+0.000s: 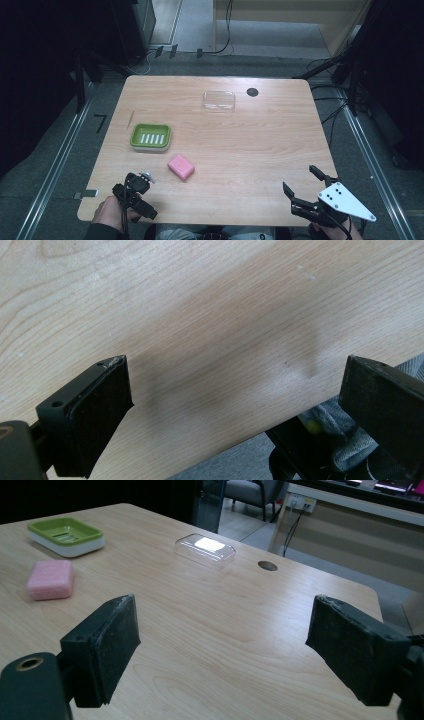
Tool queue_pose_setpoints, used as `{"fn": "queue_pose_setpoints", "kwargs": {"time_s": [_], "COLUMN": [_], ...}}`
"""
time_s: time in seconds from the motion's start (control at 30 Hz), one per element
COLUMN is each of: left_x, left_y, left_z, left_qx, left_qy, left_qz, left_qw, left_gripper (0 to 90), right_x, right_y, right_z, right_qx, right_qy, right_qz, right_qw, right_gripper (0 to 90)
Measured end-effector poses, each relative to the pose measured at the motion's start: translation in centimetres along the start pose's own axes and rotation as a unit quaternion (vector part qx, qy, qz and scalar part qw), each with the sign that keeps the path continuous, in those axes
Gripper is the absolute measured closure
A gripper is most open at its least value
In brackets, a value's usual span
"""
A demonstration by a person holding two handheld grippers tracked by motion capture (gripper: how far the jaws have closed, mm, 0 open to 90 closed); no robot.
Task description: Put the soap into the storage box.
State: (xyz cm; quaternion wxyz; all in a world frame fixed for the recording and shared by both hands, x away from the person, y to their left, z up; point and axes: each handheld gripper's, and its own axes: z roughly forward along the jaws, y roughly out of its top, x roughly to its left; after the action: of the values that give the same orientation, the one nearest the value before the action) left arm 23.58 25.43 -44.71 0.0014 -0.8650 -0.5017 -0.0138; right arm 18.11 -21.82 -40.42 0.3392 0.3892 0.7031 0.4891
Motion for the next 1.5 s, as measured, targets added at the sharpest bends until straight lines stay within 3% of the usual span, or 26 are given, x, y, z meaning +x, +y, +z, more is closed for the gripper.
{"fn": "queue_pose_setpoints", "kwargs": {"time_s": [0.2, 0.4, 0.63, 0.83, 1.1, 1.5], "left_x": [0.0, 0.0, -0.1, -0.2, -0.4, -0.5], "left_y": [0.0, -0.1, 0.0, 0.1, 0.9, 2.4], "left_z": [0.1, 0.1, 0.0, -0.1, -0.6, -1.3], "left_qx": [-0.002, 0.001, 0.0, -0.007, -0.017, -0.034], "left_qy": [0.0, -0.002, -0.001, 0.002, 0.002, 0.001], "left_qz": [0.002, 0.005, 0.009, 0.011, 0.015, 0.021], "left_qw": [1.0, 1.0, 1.0, 0.9999, 0.9997, 0.9992], "left_gripper": [1.2, 1.1, 1.1, 1.1, 1.0, 0.5], "right_x": [0.2, -0.2, 0.2, 0.2, 0.3, 0.1], "right_y": [0.1, 0.1, 0.1, 0.2, 0.2, 0.2], "right_z": [0.1, -0.1, 0.0, 0.3, 0.3, 0.1], "right_qx": [0.007, -0.003, 0.003, 0.019, 0.022, 0.014], "right_qy": [-0.026, -0.043, -0.04, -0.063, -0.038, -0.033], "right_qz": [-0.001, 0.029, 0.005, 0.014, 0.004, 0.01], "right_qw": [0.9996, 0.9986, 0.9992, 0.9978, 0.999, 0.9993], "right_gripper": [13.6, 13.6, 13.6, 13.6, 13.6, 13.6]}}
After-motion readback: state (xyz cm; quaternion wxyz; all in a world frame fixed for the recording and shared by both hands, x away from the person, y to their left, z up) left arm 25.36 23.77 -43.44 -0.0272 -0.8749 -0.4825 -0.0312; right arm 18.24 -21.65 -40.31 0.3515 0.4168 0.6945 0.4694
